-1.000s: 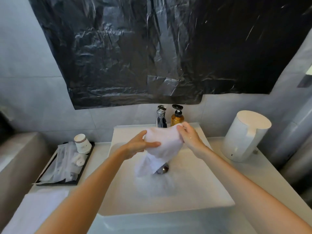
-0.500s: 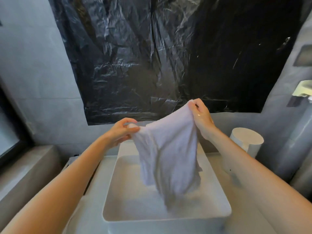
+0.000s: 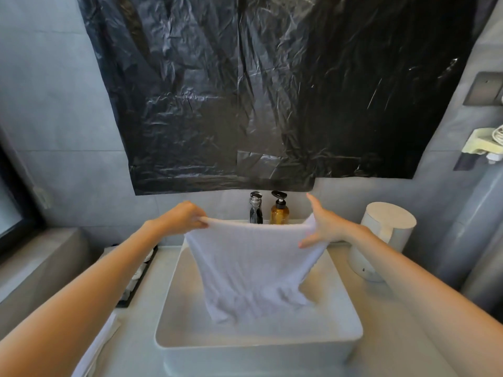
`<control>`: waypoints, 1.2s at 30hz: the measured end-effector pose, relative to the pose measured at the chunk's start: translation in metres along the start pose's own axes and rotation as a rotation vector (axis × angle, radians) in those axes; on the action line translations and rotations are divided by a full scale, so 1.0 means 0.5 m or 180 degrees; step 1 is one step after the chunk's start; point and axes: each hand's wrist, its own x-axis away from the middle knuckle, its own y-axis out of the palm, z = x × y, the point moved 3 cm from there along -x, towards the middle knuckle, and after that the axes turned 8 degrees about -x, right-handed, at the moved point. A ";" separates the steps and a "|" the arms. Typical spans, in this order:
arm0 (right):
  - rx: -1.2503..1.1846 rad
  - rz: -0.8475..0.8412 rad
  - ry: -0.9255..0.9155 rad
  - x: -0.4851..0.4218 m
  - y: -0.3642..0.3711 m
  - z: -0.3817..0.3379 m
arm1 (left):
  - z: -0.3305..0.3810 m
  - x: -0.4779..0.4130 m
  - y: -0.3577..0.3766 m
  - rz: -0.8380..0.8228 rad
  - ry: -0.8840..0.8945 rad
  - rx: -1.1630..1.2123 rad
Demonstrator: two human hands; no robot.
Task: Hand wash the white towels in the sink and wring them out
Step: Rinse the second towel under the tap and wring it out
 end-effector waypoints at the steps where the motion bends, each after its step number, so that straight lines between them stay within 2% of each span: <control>1: 0.0315 -0.0055 -0.0148 -0.005 0.009 0.011 | 0.000 -0.003 0.003 -0.0090 -0.0073 -0.0028; 3: 0.0856 -0.0144 -0.0121 -0.009 0.015 0.015 | -0.006 -0.007 0.005 -0.0259 -0.0262 -0.0048; 5: 0.1026 -0.0416 0.0111 -0.013 0.018 0.017 | -0.021 -0.008 0.010 -0.0500 -0.0374 0.0112; 8: 0.0678 -0.0673 0.0198 -0.028 0.033 0.037 | -0.037 0.008 0.042 -0.0853 -0.0581 0.0729; 11: -0.0283 -0.0651 0.0430 -0.058 0.082 0.081 | -0.050 0.008 0.114 -0.0828 -0.1059 0.1745; 13: -0.0922 -0.0315 0.0702 -0.075 0.121 0.098 | -0.047 0.002 0.167 -0.0649 -0.1621 0.2593; 16: -0.1961 0.0196 0.1040 -0.094 0.173 0.101 | -0.030 -0.039 0.235 -0.0177 -0.2182 0.3347; 21: -0.2979 0.0425 0.1314 -0.139 0.239 0.075 | 0.016 -0.122 0.286 0.0342 -0.2364 0.4128; 24: -0.3243 0.0462 0.1386 -0.161 0.271 0.048 | 0.050 -0.153 0.328 0.0360 -0.2368 0.4752; 30: -0.3376 0.0913 0.0943 -0.187 0.336 -0.003 | 0.121 -0.182 0.373 0.0047 -0.2035 0.4935; 32: -0.3305 0.1063 0.0866 -0.192 0.359 -0.004 | 0.133 -0.184 0.372 0.0152 -0.2020 0.4805; 36: -0.2759 0.1205 0.0548 -0.195 0.381 -0.008 | 0.143 -0.185 0.377 0.0514 -0.1890 0.4082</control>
